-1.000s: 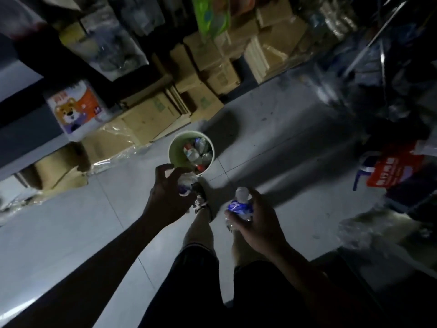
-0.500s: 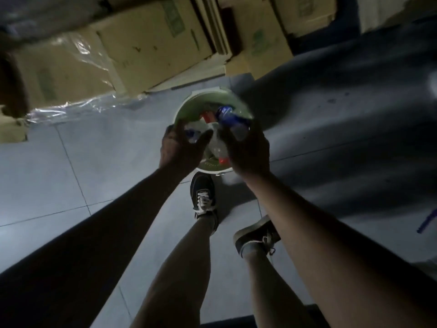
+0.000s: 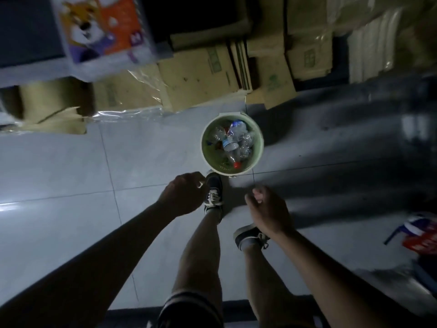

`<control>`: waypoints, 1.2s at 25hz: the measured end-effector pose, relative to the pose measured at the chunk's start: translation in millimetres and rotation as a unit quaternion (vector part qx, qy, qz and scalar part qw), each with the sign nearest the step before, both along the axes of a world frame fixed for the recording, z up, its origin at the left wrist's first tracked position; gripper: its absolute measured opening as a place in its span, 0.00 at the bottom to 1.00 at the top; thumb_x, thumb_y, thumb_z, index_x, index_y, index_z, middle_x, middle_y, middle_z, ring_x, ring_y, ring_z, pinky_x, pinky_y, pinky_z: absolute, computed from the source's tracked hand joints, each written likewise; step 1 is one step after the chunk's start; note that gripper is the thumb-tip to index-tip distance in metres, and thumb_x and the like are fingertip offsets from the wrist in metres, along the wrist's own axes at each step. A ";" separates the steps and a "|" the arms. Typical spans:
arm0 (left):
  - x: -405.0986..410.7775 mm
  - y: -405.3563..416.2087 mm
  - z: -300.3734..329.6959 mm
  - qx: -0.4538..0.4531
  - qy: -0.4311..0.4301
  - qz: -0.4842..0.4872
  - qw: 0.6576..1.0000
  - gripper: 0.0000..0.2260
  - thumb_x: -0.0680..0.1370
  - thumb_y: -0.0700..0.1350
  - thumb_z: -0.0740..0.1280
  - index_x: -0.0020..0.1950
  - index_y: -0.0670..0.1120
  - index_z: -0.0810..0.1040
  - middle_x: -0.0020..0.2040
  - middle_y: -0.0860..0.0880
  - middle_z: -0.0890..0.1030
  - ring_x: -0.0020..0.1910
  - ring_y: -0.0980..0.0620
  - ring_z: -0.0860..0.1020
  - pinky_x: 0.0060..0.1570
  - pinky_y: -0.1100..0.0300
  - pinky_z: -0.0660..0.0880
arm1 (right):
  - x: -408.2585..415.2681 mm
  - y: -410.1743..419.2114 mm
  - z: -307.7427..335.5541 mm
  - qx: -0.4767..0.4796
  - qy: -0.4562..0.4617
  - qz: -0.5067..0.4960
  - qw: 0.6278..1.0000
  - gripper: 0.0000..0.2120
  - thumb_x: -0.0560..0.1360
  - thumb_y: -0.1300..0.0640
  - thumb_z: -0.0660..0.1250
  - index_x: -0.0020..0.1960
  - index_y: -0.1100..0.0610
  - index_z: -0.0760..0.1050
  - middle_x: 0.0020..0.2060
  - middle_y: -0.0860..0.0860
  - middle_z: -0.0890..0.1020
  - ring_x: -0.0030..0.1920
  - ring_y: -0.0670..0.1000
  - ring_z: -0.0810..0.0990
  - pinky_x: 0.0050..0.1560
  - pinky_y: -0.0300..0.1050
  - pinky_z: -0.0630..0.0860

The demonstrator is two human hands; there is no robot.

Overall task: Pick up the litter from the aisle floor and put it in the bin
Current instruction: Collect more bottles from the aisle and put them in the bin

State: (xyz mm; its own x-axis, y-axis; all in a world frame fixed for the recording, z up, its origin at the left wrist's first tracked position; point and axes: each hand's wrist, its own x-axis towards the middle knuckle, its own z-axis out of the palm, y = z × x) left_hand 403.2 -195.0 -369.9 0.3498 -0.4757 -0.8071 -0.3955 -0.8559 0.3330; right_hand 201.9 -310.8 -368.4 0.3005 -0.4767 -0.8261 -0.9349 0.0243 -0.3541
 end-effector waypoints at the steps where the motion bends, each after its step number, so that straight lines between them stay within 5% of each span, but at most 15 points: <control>1: 0.2 4.7 26.4 -0.004 -0.006 -0.012 1.000 0.13 0.79 0.53 0.65 0.60 0.50 0.81 0.54 0.49 0.84 0.51 0.47 0.83 0.53 0.51 0.80 | -1.5 1.1 30.3 0.000 -0.002 0.016 1.000 0.19 0.83 0.46 0.62 0.66 0.58 0.75 0.60 0.55 0.82 0.57 0.52 0.80 0.55 0.47 0.76; 10: 16.0 57.0 228.1 -0.117 -0.099 -0.131 0.980 0.16 0.80 0.56 0.64 0.64 0.49 0.78 0.54 0.49 0.82 0.53 0.47 0.82 0.51 0.50 0.81 | 30.1 8.0 251.9 -0.079 -0.066 0.157 0.982 0.11 0.81 0.49 0.62 0.55 0.53 0.79 0.50 0.50 0.83 0.51 0.51 0.81 0.51 0.47 0.76; 14: 17.4 106.8 279.9 -0.170 -0.174 -0.099 0.965 0.20 0.78 0.59 0.56 0.55 0.48 0.80 0.45 0.47 0.83 0.41 0.42 0.84 0.36 0.48 0.82 | 56.2 19.2 303.3 -0.114 -0.113 0.199 0.967 0.11 0.78 0.49 0.64 0.55 0.52 0.80 0.51 0.49 0.83 0.50 0.50 0.81 0.52 0.50 0.79; 18: -6.4 145.3 313.2 -0.114 -0.142 -0.008 0.983 0.22 0.75 0.62 0.54 0.58 0.52 0.78 0.48 0.51 0.83 0.45 0.45 0.84 0.41 0.49 0.82 | 70.1 26.6 320.0 -0.109 -0.119 0.298 0.941 0.02 0.78 0.52 0.68 0.49 0.50 0.78 0.47 0.47 0.84 0.49 0.50 0.83 0.49 0.50 0.80; 22: -37.8 160.2 326.2 -0.060 -0.099 0.107 0.988 0.16 0.79 0.59 0.62 0.64 0.54 0.76 0.55 0.52 0.83 0.53 0.46 0.82 0.49 0.52 0.79 | 81.5 14.4 323.3 -0.097 -0.126 0.418 0.894 0.05 0.78 0.51 0.66 0.51 0.50 0.78 0.49 0.47 0.83 0.50 0.51 0.81 0.50 0.49 0.78; 30: -119.5 167.4 349.7 -0.016 -0.122 0.344 0.931 0.15 0.81 0.57 0.63 0.63 0.52 0.78 0.56 0.53 0.84 0.53 0.47 0.82 0.50 0.54 0.78 | 97.6 -14.0 325.3 -0.044 -0.165 0.580 0.797 0.06 0.79 0.51 0.63 0.50 0.50 0.78 0.50 0.49 0.81 0.50 0.50 0.79 0.52 0.52 0.79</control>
State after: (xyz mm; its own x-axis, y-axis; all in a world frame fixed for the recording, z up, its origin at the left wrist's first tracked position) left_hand 283.7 -27.5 -20.2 0.7523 -0.0932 -0.6522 0.1759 -0.9256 0.3352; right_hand 299.5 -324.8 -43.1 0.7748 0.2277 -0.5898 -0.1666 -0.8264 -0.5379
